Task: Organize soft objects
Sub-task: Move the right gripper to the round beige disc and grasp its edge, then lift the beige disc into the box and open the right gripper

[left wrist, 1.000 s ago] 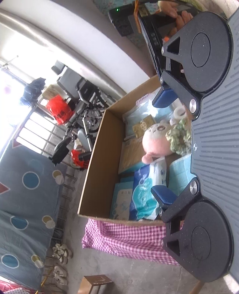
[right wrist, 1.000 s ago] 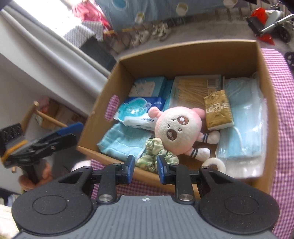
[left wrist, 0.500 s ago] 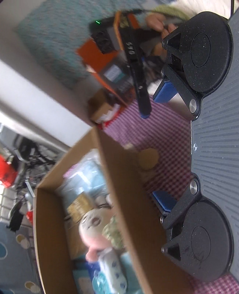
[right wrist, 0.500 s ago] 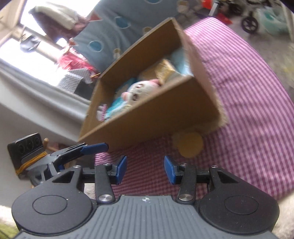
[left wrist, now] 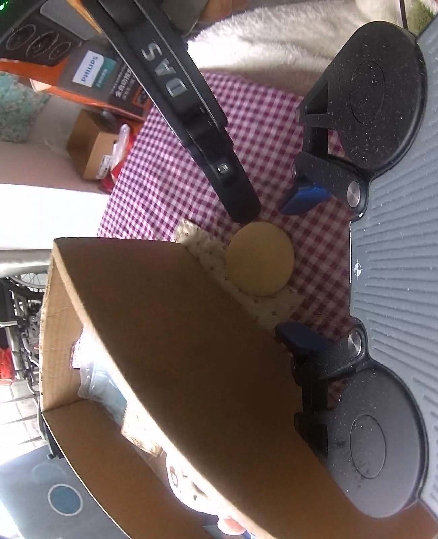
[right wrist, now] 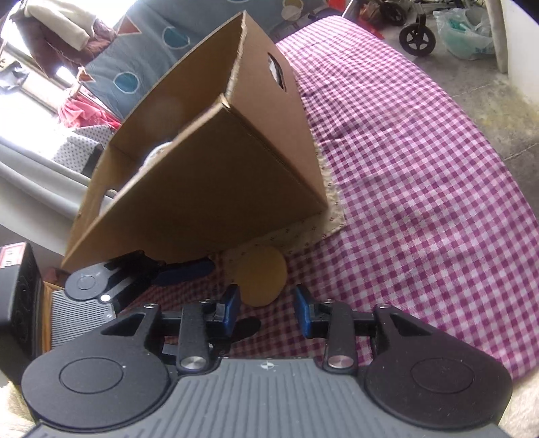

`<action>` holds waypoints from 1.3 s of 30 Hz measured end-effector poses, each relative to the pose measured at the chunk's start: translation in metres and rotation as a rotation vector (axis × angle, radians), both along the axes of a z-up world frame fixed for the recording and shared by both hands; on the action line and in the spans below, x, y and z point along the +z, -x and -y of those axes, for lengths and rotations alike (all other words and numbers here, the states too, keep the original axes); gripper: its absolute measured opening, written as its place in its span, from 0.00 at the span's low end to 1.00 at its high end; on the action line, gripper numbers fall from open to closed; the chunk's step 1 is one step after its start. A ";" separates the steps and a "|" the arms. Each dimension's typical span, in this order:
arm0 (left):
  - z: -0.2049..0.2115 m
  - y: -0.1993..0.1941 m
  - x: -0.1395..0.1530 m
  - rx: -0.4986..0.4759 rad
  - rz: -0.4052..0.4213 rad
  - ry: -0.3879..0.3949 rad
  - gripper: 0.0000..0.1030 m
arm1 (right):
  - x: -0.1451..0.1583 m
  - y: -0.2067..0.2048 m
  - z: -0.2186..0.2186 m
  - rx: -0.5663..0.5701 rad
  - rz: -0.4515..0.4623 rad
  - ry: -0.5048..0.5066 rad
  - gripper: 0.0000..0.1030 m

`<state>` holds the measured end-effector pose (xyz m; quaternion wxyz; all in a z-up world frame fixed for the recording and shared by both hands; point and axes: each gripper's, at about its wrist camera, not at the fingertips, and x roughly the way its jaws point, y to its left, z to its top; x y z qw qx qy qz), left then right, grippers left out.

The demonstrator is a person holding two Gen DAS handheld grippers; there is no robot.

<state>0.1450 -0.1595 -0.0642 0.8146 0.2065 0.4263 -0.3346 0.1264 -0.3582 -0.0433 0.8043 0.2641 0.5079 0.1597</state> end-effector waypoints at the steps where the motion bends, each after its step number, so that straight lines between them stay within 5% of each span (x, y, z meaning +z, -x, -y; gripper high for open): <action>1: 0.003 0.000 -0.001 0.000 -0.001 -0.007 0.60 | -0.004 -0.003 -0.001 0.001 -0.011 0.006 0.35; 4: 0.005 -0.002 -0.002 -0.002 -0.001 0.011 0.59 | -0.012 -0.009 -0.004 0.010 -0.027 -0.012 0.26; 18: -0.010 -0.024 -0.003 0.089 -0.091 0.169 0.47 | -0.026 -0.014 0.009 -0.041 -0.022 -0.278 0.27; 35: -0.037 -0.038 -0.006 0.158 -0.197 0.337 0.46 | -0.034 -0.033 -0.005 -0.061 -0.076 -0.232 0.26; 39: -0.038 -0.035 -0.006 0.155 -0.200 0.353 0.46 | -0.032 -0.036 -0.011 -0.065 -0.073 -0.212 0.12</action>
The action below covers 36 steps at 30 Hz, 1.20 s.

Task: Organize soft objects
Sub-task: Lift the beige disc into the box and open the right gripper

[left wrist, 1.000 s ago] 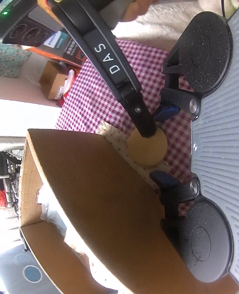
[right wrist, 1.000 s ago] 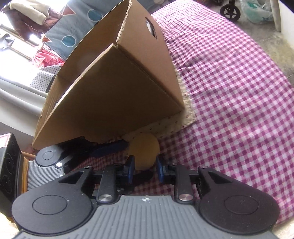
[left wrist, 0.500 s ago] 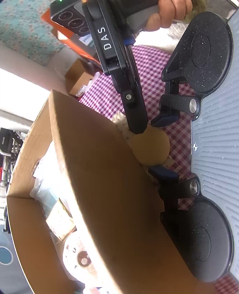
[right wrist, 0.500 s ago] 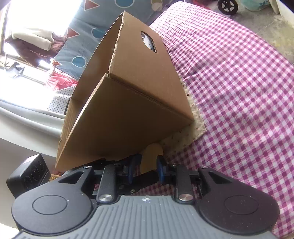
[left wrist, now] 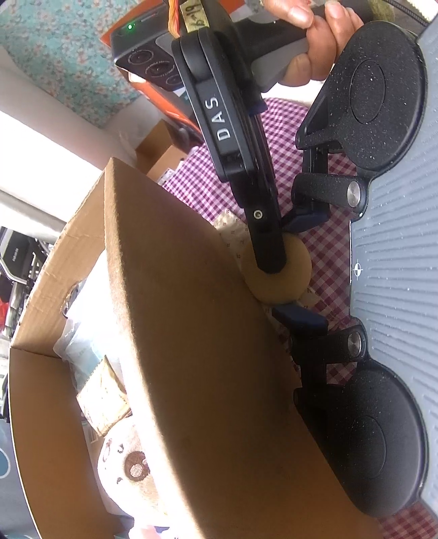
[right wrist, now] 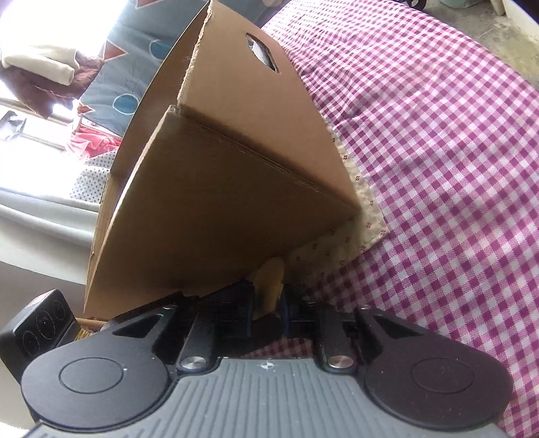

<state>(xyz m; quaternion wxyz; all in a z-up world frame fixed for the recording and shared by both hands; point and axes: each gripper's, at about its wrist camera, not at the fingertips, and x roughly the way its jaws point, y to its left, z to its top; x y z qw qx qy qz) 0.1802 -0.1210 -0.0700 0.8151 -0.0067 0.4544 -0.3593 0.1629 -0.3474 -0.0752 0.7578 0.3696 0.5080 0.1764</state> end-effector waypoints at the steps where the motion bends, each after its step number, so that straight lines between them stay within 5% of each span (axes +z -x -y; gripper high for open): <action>1: -0.001 0.001 0.000 -0.001 -0.007 0.009 0.46 | 0.002 0.000 -0.001 0.001 0.002 -0.001 0.08; 11: -0.009 0.036 0.038 -0.039 0.061 0.090 0.46 | 0.054 0.036 -0.002 0.002 0.113 0.030 0.06; 17: -0.025 0.064 0.090 -0.030 0.217 0.155 0.51 | 0.116 0.065 -0.005 0.015 0.273 0.039 0.06; 24: -0.059 0.072 0.123 0.125 0.374 0.168 0.75 | 0.174 0.030 -0.030 0.106 0.446 0.081 0.06; 28: -0.092 0.067 0.121 0.235 0.373 0.150 0.96 | 0.174 -0.014 -0.054 0.184 0.382 0.116 0.06; 36: -0.144 0.057 0.109 0.388 0.327 0.120 0.99 | 0.111 -0.089 -0.101 0.346 0.044 0.262 0.06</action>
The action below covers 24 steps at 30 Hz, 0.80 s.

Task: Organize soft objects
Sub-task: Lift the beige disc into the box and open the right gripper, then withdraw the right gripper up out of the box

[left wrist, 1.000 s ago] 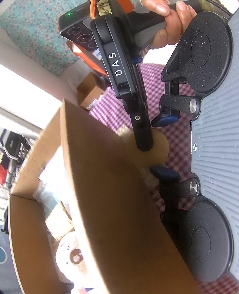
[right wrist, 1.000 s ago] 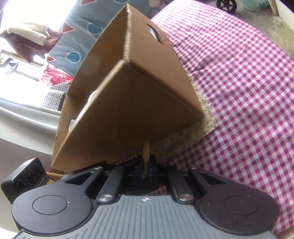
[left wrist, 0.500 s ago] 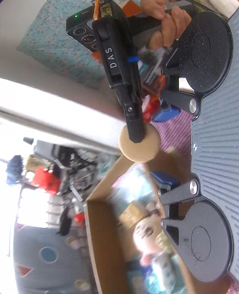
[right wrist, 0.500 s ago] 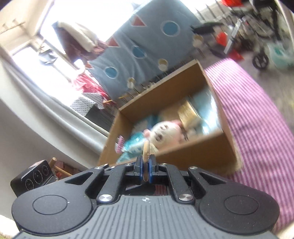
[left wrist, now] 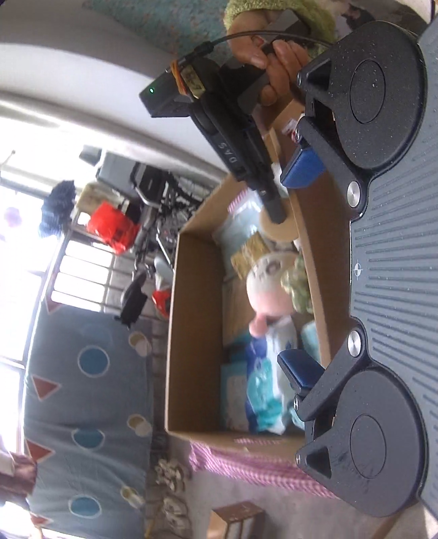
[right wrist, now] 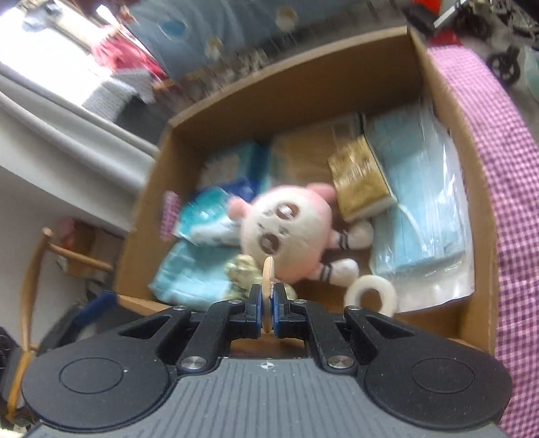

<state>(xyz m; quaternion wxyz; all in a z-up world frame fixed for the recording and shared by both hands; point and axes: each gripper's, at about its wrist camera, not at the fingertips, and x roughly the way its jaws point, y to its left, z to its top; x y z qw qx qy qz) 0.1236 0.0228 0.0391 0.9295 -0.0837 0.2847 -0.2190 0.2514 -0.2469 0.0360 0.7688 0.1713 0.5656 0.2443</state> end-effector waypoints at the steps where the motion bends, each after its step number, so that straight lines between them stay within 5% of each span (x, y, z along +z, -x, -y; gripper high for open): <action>1: -0.004 0.000 -0.002 0.012 -0.010 0.005 0.99 | -0.007 -0.006 -0.006 0.020 -0.029 0.031 0.06; 11: -0.023 -0.009 -0.014 0.039 -0.036 0.022 0.99 | -0.044 -0.041 -0.040 0.147 -0.240 0.219 0.09; 19: -0.023 -0.013 -0.018 0.015 -0.037 0.023 0.99 | -0.029 -0.043 -0.030 0.109 -0.214 0.247 0.26; 24: -0.027 -0.010 -0.016 0.018 -0.034 0.030 0.99 | -0.021 -0.046 -0.020 0.067 -0.175 0.243 0.26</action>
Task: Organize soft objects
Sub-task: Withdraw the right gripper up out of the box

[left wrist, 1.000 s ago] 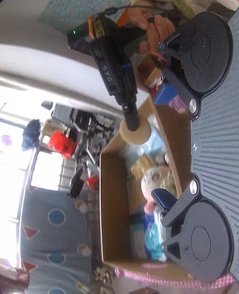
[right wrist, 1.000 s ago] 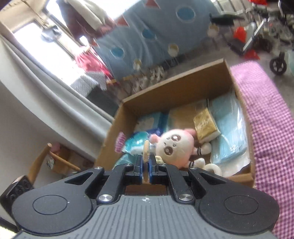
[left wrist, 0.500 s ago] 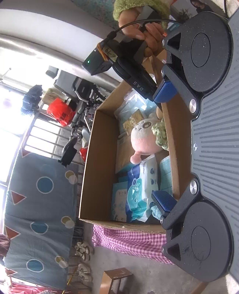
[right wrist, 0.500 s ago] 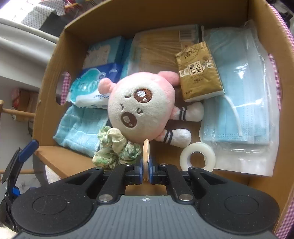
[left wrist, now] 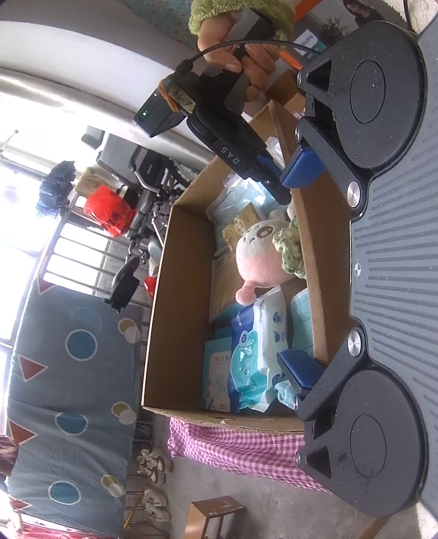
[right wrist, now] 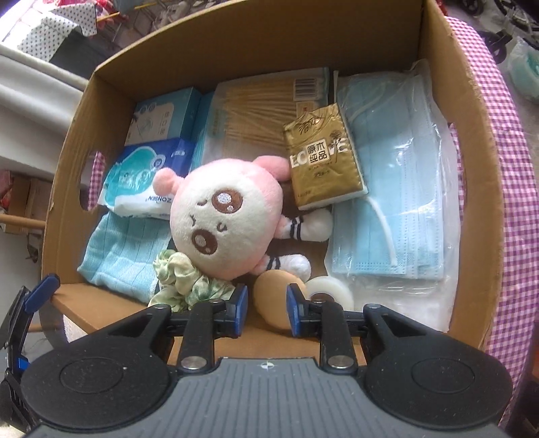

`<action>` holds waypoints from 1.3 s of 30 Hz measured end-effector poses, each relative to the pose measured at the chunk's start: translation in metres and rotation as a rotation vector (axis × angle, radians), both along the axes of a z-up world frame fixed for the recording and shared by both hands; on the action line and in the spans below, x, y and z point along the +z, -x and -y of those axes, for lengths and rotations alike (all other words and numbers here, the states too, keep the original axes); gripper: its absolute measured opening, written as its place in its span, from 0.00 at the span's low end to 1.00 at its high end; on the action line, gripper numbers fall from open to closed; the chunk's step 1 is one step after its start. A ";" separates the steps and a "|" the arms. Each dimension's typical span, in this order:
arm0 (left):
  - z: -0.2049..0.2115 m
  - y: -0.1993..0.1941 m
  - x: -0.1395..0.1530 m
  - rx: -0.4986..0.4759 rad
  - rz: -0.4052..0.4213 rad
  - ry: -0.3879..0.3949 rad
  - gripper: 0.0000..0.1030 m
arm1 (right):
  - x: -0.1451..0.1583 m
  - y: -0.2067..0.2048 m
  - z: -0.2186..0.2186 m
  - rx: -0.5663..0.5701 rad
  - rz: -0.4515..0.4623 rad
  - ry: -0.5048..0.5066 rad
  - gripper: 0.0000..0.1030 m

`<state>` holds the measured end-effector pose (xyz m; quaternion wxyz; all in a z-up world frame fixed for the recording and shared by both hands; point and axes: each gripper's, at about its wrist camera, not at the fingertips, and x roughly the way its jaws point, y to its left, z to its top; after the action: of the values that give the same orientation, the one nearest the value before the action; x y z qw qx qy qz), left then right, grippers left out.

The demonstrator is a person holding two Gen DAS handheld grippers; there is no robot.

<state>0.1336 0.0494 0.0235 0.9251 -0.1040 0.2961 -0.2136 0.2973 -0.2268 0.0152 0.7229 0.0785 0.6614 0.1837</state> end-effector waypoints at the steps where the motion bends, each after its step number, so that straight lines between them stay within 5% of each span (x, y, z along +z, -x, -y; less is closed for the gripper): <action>1: -0.001 0.001 0.000 0.001 0.000 0.000 0.99 | 0.000 0.000 0.001 -0.003 0.001 -0.002 0.26; 15: -0.004 0.008 0.004 0.004 0.012 -0.020 0.99 | -0.018 -0.009 -0.011 -0.004 0.010 0.091 0.26; 25: -0.003 0.009 0.004 0.009 0.008 -0.023 1.00 | -0.020 -0.006 -0.022 0.018 0.000 0.070 0.27; 31: -0.002 0.014 0.010 0.014 -0.004 -0.014 1.00 | 0.017 0.015 -0.004 -0.050 0.106 -0.018 0.29; 35: 0.000 0.017 0.015 0.043 -0.012 -0.030 1.00 | 0.054 0.051 0.012 -0.103 0.268 -0.112 0.59; 39: 0.005 0.023 0.025 0.070 -0.007 -0.073 1.00 | 0.084 0.092 0.020 -0.139 0.418 -0.145 0.62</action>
<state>0.1106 0.0445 0.0487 0.9341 -0.0812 0.3033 -0.1700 0.2051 -0.2467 0.0991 0.8476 0.1357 0.4753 0.1928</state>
